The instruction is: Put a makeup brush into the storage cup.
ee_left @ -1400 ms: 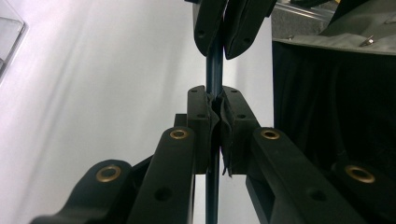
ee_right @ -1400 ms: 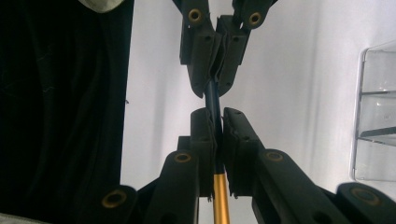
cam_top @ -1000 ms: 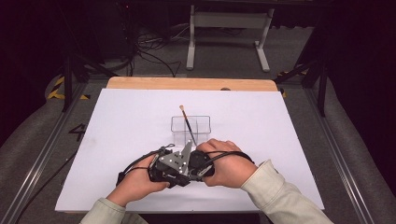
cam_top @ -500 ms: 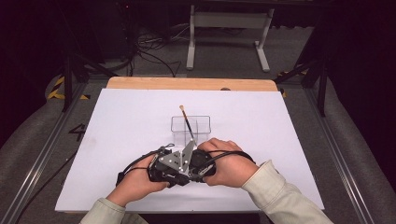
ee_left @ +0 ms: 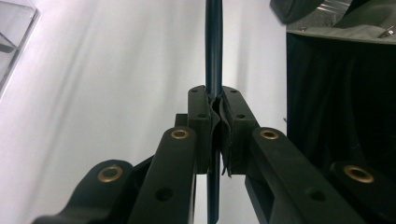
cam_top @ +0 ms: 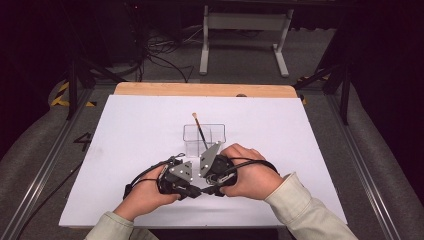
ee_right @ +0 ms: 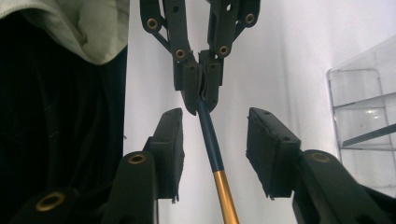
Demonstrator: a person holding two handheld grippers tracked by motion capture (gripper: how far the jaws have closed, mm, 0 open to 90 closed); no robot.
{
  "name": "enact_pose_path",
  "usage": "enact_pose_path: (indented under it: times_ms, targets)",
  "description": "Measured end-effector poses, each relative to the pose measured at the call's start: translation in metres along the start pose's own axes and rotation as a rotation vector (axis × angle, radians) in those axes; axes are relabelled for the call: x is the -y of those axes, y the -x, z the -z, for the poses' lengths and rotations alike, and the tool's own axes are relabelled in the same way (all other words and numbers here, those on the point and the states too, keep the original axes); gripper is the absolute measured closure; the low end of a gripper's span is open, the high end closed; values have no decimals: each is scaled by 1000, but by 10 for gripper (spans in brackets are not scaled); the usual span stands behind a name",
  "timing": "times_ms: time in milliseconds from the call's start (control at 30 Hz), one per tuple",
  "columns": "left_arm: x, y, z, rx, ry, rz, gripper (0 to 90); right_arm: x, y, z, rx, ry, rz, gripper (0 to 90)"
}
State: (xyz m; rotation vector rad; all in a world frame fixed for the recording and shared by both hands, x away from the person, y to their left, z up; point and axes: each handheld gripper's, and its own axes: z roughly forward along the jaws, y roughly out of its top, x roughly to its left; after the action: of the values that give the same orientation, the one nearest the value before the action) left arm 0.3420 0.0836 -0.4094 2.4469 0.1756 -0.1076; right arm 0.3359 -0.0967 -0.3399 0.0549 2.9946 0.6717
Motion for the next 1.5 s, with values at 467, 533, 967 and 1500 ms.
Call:
enact_pose_path:
  times_ms: [467, 533, 967, 1500]
  targets:
    - [4, -4, 3, -15, 12, 31, 837, 19, 5, 18, 65, 208, -75, 365]
    - [5, -5, 4, -16, 15, 36, 837, 22, 5, 22, 83, 248, -89, 345]
    - [8, -9, 7, -32, 37, 55, 837, 45, 5, 33, 170, 468, -149, 298]
    - [11, -9, 13, -47, 66, 63, 836, 87, 6, 45, 242, 654, -244, 208]
